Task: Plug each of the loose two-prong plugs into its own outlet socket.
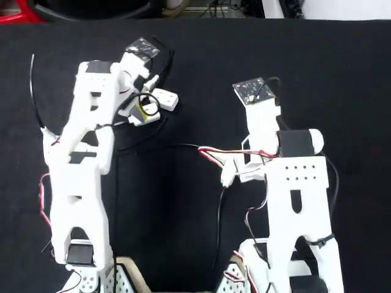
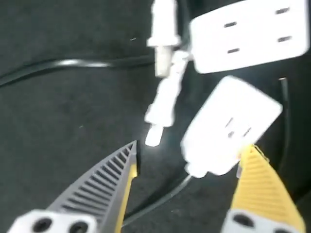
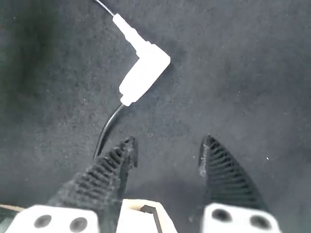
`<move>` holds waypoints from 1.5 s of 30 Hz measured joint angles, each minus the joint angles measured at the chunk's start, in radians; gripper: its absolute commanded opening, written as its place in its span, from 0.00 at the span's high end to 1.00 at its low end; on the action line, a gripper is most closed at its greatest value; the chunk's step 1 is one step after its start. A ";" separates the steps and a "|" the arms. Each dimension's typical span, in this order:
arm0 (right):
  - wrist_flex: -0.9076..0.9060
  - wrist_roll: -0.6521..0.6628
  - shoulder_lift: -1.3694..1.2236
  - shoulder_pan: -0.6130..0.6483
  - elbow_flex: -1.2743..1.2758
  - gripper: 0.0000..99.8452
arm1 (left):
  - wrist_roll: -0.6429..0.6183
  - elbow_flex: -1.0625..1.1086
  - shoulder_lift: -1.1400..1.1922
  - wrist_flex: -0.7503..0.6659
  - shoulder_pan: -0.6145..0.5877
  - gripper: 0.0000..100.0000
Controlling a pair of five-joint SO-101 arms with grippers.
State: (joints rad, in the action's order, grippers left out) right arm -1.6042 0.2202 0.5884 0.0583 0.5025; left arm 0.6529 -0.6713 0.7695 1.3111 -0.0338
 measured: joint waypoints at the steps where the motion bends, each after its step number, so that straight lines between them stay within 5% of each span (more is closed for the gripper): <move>1: 0.000 0.000 0.000 0.000 0.000 0.79 | 0.000 -0.031 0.025 0.017 0.006 0.68; 20: 0.003 0.000 0.000 0.000 0.000 0.79 | 0.080 -0.167 0.169 0.104 0.063 0.76; 28: 0.003 0.000 0.000 0.000 0.000 0.79 | 0.081 -0.221 0.176 0.207 0.084 0.98; 35: 0.003 0.000 0.000 0.000 0.000 0.79 | 0.080 -0.387 0.187 0.416 0.081 0.97; 45: 0.003 0.000 0.000 0.000 0.017 0.79 | 0.064 -0.247 0.046 0.439 0.080 0.97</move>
State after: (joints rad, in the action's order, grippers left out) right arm -1.6011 0.2202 0.5884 0.0583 0.5194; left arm 0.7173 -0.9183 0.8155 1.7499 0.0460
